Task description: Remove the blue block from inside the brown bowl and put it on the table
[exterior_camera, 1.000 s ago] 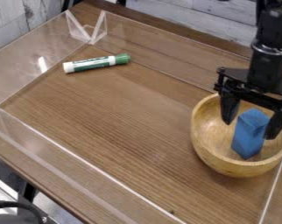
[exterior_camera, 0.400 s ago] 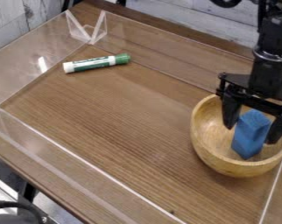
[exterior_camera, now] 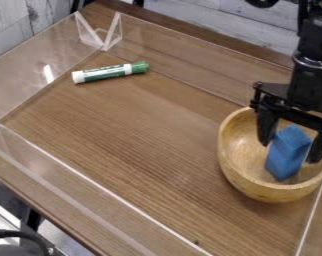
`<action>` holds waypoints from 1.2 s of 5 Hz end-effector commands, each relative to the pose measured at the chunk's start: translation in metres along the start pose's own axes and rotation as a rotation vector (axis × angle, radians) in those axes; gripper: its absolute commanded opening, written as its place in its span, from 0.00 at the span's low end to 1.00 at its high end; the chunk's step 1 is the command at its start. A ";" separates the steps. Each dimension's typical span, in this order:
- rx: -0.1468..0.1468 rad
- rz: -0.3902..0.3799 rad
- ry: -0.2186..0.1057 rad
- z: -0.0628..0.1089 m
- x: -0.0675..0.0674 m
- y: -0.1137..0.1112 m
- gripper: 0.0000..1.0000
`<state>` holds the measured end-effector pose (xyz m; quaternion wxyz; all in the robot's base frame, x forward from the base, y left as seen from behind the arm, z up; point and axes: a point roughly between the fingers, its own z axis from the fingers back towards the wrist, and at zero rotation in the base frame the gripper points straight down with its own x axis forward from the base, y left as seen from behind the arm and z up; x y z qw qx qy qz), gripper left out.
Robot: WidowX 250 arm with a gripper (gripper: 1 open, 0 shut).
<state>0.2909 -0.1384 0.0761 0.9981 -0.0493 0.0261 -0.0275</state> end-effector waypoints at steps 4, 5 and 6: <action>-0.021 -0.015 -0.062 0.016 0.012 -0.008 0.00; -0.020 -0.017 -0.061 0.021 0.011 -0.006 0.00; -0.020 -0.018 -0.060 0.026 0.011 -0.003 0.00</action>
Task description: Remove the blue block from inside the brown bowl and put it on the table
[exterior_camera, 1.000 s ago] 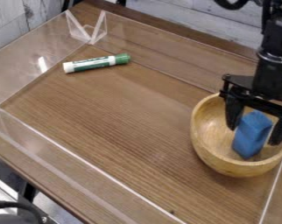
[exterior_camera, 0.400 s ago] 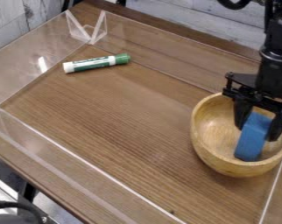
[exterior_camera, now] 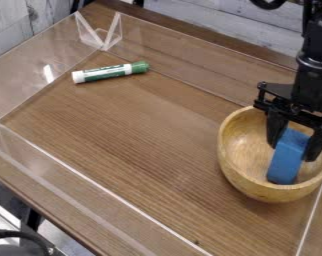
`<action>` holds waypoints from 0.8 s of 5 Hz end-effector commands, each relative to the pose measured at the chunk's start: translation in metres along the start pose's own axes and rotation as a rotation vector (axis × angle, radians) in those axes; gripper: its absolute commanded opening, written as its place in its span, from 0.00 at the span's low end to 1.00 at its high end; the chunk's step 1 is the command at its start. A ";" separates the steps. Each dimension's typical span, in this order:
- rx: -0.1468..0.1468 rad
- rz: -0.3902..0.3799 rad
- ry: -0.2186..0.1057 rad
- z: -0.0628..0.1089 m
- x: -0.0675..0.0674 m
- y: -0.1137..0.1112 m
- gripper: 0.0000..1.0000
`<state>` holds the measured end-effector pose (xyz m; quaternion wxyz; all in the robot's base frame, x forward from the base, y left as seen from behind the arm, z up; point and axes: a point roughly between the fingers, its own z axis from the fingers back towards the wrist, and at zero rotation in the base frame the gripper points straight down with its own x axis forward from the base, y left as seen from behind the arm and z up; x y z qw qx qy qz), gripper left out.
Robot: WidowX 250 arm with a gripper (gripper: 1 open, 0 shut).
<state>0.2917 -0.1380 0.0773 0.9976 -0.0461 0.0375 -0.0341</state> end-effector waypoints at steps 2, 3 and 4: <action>-0.025 -0.006 -0.083 0.035 0.010 0.001 0.00; -0.024 -0.006 -0.082 0.039 0.009 0.003 0.00; -0.023 -0.005 -0.082 0.044 0.009 0.005 0.00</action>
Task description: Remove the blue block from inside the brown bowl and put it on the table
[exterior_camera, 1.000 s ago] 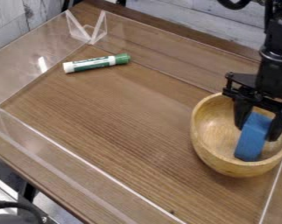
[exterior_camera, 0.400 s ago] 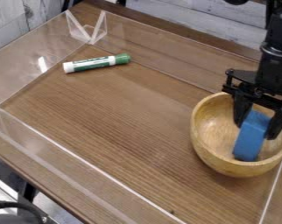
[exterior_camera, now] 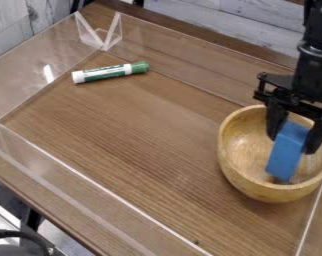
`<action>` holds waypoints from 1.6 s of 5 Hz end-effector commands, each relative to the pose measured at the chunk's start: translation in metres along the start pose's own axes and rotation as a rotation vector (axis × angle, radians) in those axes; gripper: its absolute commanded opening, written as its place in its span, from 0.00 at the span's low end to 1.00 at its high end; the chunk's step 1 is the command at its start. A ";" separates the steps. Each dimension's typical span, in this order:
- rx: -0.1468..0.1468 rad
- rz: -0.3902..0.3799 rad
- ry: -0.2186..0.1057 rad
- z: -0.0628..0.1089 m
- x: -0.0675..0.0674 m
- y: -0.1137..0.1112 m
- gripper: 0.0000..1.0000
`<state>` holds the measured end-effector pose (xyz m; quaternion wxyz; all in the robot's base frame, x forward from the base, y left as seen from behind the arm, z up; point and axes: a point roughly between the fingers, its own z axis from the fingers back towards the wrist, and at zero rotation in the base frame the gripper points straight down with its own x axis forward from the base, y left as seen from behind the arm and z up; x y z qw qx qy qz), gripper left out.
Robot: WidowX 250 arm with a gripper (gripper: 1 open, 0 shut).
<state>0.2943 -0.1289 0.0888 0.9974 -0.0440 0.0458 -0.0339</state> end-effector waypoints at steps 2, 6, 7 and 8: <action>-0.024 -0.005 -0.097 0.042 0.006 0.001 0.00; -0.027 0.001 -0.108 0.066 0.006 0.012 0.00; -0.028 0.005 -0.112 0.073 0.006 0.016 0.00; -0.029 0.005 -0.114 0.079 0.007 0.019 0.00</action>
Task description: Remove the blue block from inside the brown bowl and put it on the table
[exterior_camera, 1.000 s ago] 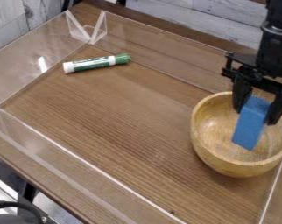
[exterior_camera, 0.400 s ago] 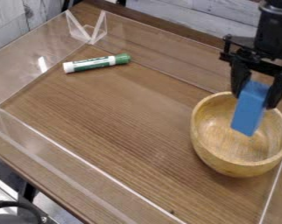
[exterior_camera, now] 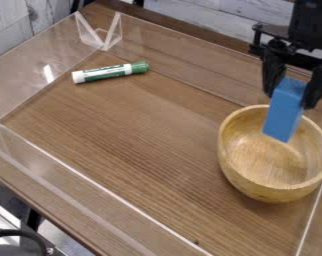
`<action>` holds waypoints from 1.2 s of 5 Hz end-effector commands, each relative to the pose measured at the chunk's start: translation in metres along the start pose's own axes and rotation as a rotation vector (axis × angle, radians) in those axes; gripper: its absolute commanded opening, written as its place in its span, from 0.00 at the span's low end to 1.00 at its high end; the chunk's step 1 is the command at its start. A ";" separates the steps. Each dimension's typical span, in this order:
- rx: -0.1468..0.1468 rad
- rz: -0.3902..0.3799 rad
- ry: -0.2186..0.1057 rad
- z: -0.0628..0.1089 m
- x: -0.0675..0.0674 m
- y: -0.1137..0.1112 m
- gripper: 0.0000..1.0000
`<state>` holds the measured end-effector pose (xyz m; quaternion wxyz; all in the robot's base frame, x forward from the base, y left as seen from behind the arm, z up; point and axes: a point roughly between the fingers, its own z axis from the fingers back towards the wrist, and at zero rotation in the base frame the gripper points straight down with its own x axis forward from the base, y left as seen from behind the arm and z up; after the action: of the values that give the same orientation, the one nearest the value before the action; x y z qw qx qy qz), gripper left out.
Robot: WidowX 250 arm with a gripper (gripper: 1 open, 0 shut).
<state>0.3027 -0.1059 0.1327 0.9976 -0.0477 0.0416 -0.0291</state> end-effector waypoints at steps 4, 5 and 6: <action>-0.017 0.056 -0.155 0.067 0.025 0.051 0.00; -0.015 0.048 -0.147 0.062 0.022 0.057 0.00; -0.012 0.041 -0.140 0.058 0.018 0.063 0.00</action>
<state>0.3286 -0.0414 0.1568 0.9985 -0.0532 0.0140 -0.0050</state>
